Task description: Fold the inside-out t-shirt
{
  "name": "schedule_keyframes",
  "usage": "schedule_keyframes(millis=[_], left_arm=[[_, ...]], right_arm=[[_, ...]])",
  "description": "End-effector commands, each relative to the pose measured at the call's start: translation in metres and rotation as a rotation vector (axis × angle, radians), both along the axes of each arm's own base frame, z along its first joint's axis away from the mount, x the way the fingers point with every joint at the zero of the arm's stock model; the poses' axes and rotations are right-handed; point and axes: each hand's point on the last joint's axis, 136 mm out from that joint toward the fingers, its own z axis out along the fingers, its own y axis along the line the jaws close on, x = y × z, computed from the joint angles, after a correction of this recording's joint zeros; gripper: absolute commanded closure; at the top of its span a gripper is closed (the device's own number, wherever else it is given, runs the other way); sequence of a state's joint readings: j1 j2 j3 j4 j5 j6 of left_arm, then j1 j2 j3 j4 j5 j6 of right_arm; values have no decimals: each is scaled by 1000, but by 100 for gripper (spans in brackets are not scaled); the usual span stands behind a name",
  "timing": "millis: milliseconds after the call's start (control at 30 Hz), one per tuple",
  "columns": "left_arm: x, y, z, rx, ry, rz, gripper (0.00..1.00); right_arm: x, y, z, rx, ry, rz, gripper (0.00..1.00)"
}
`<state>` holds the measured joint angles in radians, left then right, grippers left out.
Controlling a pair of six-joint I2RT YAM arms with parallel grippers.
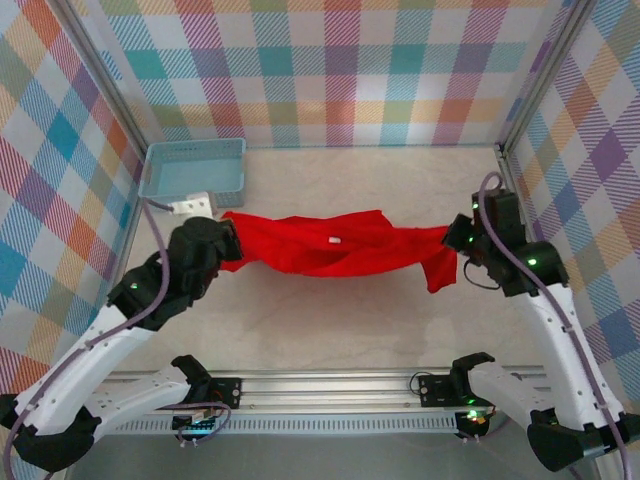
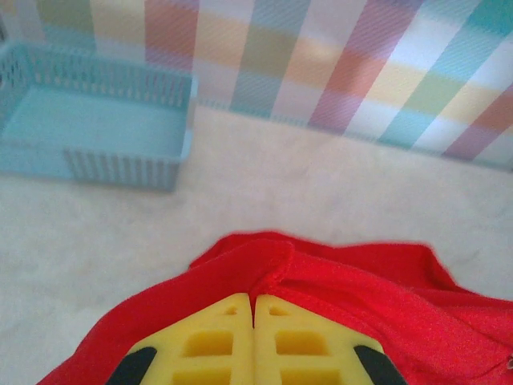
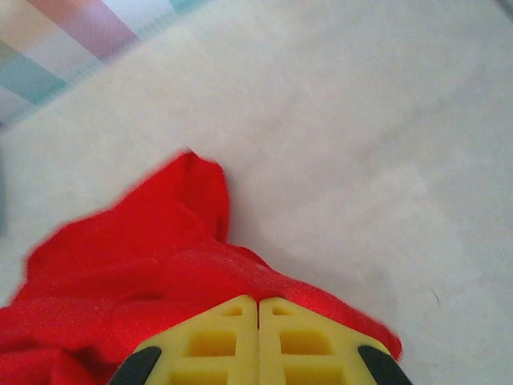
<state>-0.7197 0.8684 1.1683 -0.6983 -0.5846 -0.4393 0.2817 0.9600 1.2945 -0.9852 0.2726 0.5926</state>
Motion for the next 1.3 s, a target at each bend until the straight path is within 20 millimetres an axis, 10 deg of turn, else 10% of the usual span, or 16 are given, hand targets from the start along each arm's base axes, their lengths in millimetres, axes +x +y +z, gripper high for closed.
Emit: schedule_keyframes(millis=[0, 333, 667, 1000, 1267], left_arm=[[-7, 23, 64, 21, -142, 39, 100], [-66, 25, 196, -133, -438, -210, 100], [-85, 25, 234, -170, -475, -282, 100], [50, -5, 136, 208, -184, 95, 100], [179, -25, -34, 385, 178, 249, 100]], right_arm=[[-9, -5, 49, -61, -73, 44, 100], [-67, -2, 207, 8, -554, 181, 100], [-109, -21, 276, -31, -783, 151, 100], [28, -18, 171, -204, -468, 5, 100], [139, 5, 14, -253, -160, 13, 100]])
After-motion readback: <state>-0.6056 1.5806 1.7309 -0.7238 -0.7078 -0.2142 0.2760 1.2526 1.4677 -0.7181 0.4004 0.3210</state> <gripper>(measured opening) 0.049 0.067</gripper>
